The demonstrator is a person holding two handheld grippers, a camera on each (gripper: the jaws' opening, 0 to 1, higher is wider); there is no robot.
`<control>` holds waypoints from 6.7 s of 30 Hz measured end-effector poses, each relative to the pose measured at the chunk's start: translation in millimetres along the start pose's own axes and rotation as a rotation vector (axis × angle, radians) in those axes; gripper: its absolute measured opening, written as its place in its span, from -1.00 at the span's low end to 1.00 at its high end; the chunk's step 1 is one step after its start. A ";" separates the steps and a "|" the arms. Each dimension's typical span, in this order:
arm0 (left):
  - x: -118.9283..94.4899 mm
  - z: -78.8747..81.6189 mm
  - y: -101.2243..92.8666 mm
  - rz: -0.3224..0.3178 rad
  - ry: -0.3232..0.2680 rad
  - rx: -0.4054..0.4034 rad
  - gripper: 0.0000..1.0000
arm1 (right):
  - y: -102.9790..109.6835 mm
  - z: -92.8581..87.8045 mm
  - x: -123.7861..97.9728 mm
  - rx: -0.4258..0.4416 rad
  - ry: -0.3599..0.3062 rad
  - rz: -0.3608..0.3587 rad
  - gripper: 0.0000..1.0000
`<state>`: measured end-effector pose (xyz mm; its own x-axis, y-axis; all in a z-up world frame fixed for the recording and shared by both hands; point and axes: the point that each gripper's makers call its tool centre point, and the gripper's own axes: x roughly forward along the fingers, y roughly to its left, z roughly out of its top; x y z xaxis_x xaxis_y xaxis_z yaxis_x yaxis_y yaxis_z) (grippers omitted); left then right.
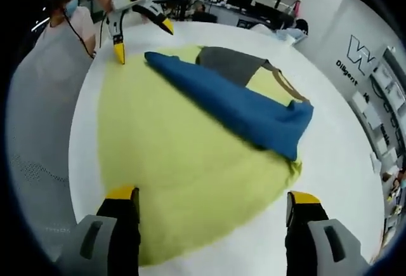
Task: Fold the garment on the visible template until the final outline fits inside the template.
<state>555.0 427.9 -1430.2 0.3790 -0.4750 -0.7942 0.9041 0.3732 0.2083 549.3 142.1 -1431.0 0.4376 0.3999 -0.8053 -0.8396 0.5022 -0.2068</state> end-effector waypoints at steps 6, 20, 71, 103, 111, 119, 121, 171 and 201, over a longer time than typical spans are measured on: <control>0.8 24.2 -9.3 -0.029 -0.068 -0.046 0.35 | 1.1 16.9 -3.4 0.031 -0.049 -0.007 0.91; 19.3 33.1 -27.2 -0.086 -0.017 -0.083 -0.54 | 25.8 24.1 -6.1 0.061 -0.089 0.011 0.89; 21.5 111.2 -87.1 -0.271 -0.136 -0.364 -0.99 | 67.3 47.1 -7.1 0.183 -0.149 0.041 0.62; 18.2 94.5 -68.3 -0.131 -0.197 -0.107 -0.92 | 78.4 85.2 1.6 0.219 -0.175 0.109 0.24; 18.4 120.5 -71.7 -0.215 -0.211 -0.196 -0.99 | 70.7 54.5 -12.1 0.247 -0.132 0.063 0.24; 22.9 175.7 -91.1 -0.270 -0.297 -0.125 -0.99 | 64.5 19.2 -28.8 0.299 -0.091 0.008 0.24; 24.5 187.7 -96.3 -0.285 -0.315 -0.110 -0.99 | 63.1 12.9 -32.7 0.314 -0.086 -0.003 0.24; 58.7 255.1 -141.1 -0.381 -0.409 0.109 -0.29 | 29.6 -51.5 -99.2 0.454 -0.100 -0.232 0.71; 28.7 181.0 -78.8 -0.242 -0.354 0.000 -0.24 | 36.2 2.5 -47.9 0.366 -0.099 -0.120 0.47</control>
<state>530.4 240.6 -1366.1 0.2001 -0.7933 -0.5750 0.9753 0.2173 0.0395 498.8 143.1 -1398.5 0.5696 0.3845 -0.7264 -0.6181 0.7830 -0.0703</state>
